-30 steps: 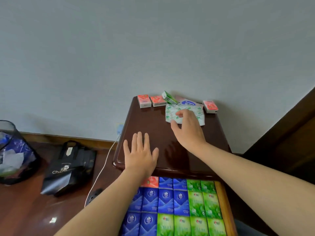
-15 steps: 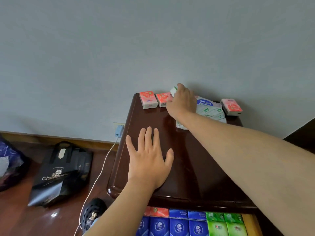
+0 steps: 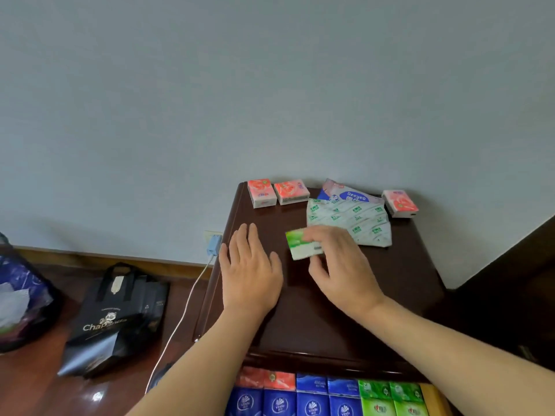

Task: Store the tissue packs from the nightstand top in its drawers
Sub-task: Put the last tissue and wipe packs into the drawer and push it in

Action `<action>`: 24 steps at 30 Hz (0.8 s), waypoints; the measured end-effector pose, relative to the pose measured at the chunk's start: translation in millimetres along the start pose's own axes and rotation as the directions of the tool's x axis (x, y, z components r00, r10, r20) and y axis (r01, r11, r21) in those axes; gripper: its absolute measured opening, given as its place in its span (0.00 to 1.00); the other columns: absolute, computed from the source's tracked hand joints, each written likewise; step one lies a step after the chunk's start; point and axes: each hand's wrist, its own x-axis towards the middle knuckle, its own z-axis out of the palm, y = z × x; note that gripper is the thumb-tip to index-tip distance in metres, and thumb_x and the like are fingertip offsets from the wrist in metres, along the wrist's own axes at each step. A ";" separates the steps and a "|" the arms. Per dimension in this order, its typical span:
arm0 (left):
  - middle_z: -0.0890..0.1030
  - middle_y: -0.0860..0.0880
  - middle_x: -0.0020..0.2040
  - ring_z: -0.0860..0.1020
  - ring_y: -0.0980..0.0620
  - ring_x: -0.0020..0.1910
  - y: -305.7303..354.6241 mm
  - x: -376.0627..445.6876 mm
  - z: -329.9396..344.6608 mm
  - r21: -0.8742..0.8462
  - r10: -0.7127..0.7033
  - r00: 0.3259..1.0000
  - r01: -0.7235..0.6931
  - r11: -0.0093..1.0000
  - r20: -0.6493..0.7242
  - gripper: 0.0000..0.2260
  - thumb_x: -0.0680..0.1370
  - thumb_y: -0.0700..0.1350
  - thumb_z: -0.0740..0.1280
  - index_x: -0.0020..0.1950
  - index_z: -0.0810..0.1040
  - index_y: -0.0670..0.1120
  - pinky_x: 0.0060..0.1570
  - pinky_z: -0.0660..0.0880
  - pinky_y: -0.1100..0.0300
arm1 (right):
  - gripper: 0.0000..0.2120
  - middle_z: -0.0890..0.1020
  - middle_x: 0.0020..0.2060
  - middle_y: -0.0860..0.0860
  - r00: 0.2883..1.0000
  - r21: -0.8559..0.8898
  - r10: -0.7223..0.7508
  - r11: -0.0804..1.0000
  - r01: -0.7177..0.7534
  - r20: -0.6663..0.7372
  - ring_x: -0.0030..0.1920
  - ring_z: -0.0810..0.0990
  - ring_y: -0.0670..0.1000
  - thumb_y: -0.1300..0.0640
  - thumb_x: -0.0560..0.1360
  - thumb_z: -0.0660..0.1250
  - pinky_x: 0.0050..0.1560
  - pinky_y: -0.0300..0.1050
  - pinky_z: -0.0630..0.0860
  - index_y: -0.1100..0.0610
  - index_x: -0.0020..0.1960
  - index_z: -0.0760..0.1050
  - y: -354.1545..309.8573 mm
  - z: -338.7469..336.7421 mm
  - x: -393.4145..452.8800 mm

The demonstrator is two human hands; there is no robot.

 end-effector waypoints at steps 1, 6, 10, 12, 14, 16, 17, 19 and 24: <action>0.56 0.42 0.83 0.55 0.44 0.82 0.0 6.5 0.8 0.001 -0.006 1.000 0.006 1.000 -0.013 0.31 0.85 0.53 0.53 0.84 0.50 0.42 0.80 0.54 0.43 | 0.20 0.79 0.63 0.47 0.999 0.016 -0.022 1.000 0.022 0.038 0.65 0.77 0.49 0.65 0.72 0.70 0.68 0.45 0.73 0.54 0.62 0.76 -0.9 -2.6 -14.6; 0.54 0.42 0.84 0.55 0.43 0.82 1.1 44.3 7.5 -0.058 -0.041 0.999 0.039 0.998 -0.031 0.30 0.84 0.48 0.55 0.84 0.50 0.45 0.79 0.56 0.42 | 0.27 0.73 0.68 0.48 0.984 0.064 0.101 0.992 -0.112 0.149 0.69 0.71 0.50 0.57 0.64 0.69 0.72 0.47 0.69 0.54 0.63 0.72 -3.3 -8.7 -30.6; 0.52 0.41 0.83 0.57 0.40 0.81 2.5 73.6 14.7 -0.078 -0.049 0.998 0.046 0.996 -0.042 0.31 0.83 0.50 0.57 0.84 0.47 0.49 0.78 0.57 0.42 | 0.35 0.70 0.72 0.47 0.974 0.051 0.111 0.991 -0.123 0.198 0.72 0.69 0.49 0.50 0.66 0.72 0.75 0.48 0.66 0.54 0.72 0.69 -2.5 -7.8 -27.7; 0.51 0.41 0.83 0.57 0.40 0.81 3.3 87.0 18.2 -0.087 -0.055 0.997 0.050 0.995 -0.052 0.32 0.83 0.53 0.57 0.85 0.46 0.51 0.78 0.57 0.42 | 0.38 0.69 0.73 0.46 0.973 0.015 0.098 0.995 -0.103 0.208 0.73 0.68 0.49 0.44 0.69 0.73 0.76 0.48 0.66 0.53 0.76 0.67 -1.5 -5.0 -27.8; 0.52 0.41 0.83 0.57 0.40 0.80 5.3 98.9 20.9 -0.089 -0.045 0.996 0.038 0.995 -0.073 0.33 0.83 0.55 0.57 0.84 0.47 0.53 0.77 0.57 0.43 | 0.40 0.68 0.75 0.45 0.970 -0.042 0.109 0.994 -0.103 0.215 0.75 0.67 0.48 0.37 0.72 0.71 0.77 0.46 0.64 0.53 0.78 0.65 -0.4 -1.9 -27.1; 0.53 0.42 0.83 0.57 0.40 0.80 6.4 108.3 22.9 -0.086 -0.036 0.996 0.029 0.996 -0.085 0.32 0.82 0.56 0.58 0.84 0.49 0.55 0.76 0.58 0.43 | 0.42 0.67 0.76 0.45 0.967 -0.089 0.118 0.991 -0.100 0.225 0.75 0.66 0.48 0.33 0.73 0.68 0.77 0.47 0.65 0.52 0.79 0.64 -0.6 0.7 -26.1; 0.54 0.42 0.82 0.58 0.40 0.79 6.3 111.5 23.8 -0.087 -0.037 0.995 0.030 0.996 -0.087 0.31 0.82 0.56 0.59 0.83 0.52 0.55 0.76 0.59 0.43 | 0.42 0.67 0.76 0.44 0.966 -0.103 0.117 0.990 -0.096 0.230 0.75 0.66 0.48 0.31 0.73 0.67 0.77 0.47 0.66 0.52 0.80 0.65 -1.3 1.5 -25.9; 0.58 0.42 0.80 0.62 0.39 0.77 5.7 114.6 25.3 -0.104 -0.051 0.994 0.041 0.994 -0.098 0.29 0.80 0.57 0.62 0.79 0.60 0.54 0.73 0.63 0.43 | 0.40 0.68 0.74 0.44 0.968 -0.114 0.115 0.989 -0.091 0.224 0.73 0.68 0.48 0.30 0.73 0.67 0.74 0.48 0.68 0.50 0.78 0.67 -2.5 1.9 -25.9; 0.70 0.46 0.63 0.73 0.41 0.60 8.4 109.7 22.1 -0.240 -0.112 0.968 0.057 0.969 -0.223 0.28 0.70 0.62 0.67 0.62 0.68 0.46 0.62 0.73 0.45 | 0.39 0.70 0.68 0.44 0.975 -0.123 0.127 0.987 -0.106 0.183 0.67 0.71 0.46 0.27 0.69 0.68 0.68 0.46 0.70 0.50 0.72 0.70 -4.4 -0.2 -26.1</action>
